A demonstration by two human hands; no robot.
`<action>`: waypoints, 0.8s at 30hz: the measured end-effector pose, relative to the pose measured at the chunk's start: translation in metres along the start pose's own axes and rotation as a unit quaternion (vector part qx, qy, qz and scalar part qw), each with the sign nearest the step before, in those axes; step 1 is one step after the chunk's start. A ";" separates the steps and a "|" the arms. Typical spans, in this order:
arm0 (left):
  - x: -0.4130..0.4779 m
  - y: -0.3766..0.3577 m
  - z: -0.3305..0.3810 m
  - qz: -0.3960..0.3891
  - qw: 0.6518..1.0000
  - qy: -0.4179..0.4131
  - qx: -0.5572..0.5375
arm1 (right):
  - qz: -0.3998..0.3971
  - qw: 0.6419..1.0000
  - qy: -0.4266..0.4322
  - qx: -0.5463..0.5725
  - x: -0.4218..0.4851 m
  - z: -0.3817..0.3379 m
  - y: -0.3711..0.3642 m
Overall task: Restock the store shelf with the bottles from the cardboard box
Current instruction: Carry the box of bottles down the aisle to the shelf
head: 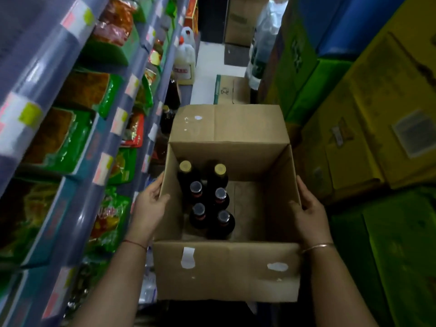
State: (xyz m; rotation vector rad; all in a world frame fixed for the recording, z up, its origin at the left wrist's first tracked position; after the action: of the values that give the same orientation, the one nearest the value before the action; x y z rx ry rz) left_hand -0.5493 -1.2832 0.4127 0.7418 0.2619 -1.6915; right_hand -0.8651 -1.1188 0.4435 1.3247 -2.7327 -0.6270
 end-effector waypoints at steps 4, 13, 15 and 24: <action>0.048 -0.012 0.021 -0.016 1.000 -0.004 0.005 | -0.003 1.000 -0.003 -0.006 0.044 0.000 -0.018; 0.114 -0.027 0.014 -0.007 0.999 -0.007 0.042 | -0.026 0.999 -0.022 -0.022 0.102 0.027 -0.042; 0.124 -0.032 0.004 -0.004 0.999 -0.004 0.043 | -0.032 0.999 -0.021 -0.018 0.110 0.036 -0.047; 0.178 -0.061 -0.052 -0.001 0.995 -0.048 0.082 | -0.035 0.999 -0.017 -0.019 0.131 0.121 -0.079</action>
State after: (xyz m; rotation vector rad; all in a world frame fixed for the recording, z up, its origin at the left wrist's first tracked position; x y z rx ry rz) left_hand -0.6048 -1.3804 0.2524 0.7774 0.0568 -1.7607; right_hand -0.9148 -1.2210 0.2850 1.4209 -2.6958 -0.7105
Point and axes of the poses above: each hand's wrist, its own x-axis towards the middle knuckle, its own y-axis out of the back of the hand, z = x × y, the point moved 7 cm from there along x, towards the middle knuckle, and after that the axes turned 12 degrees about y, right-handed, at the moved point
